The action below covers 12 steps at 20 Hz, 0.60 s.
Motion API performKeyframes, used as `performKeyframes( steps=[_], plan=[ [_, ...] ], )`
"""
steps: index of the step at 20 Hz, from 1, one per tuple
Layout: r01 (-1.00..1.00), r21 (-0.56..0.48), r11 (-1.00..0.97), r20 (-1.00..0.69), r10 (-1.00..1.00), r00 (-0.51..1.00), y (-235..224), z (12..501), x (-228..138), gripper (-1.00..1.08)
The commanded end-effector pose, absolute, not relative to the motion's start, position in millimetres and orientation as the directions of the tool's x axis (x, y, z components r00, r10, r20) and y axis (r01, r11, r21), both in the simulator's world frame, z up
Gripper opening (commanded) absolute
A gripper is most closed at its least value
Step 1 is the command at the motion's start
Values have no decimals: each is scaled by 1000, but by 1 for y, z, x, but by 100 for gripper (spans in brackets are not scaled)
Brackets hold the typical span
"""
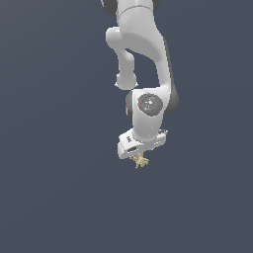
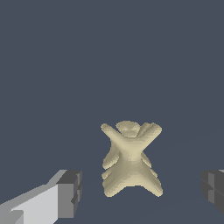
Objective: Pick up the object and move it to a goal position.
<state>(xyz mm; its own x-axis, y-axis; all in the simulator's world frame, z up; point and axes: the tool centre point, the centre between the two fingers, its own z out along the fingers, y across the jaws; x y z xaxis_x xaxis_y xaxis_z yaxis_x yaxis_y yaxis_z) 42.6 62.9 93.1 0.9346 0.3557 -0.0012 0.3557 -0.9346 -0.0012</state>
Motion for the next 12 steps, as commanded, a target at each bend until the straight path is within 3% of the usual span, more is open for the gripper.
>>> performKeyframes(
  steps=[1,12],
  plan=[
    [371,0,-929,0,371,929,65,91,45,100],
    [370,0,-929,0,370,929,65,59,43,100]
  ],
)
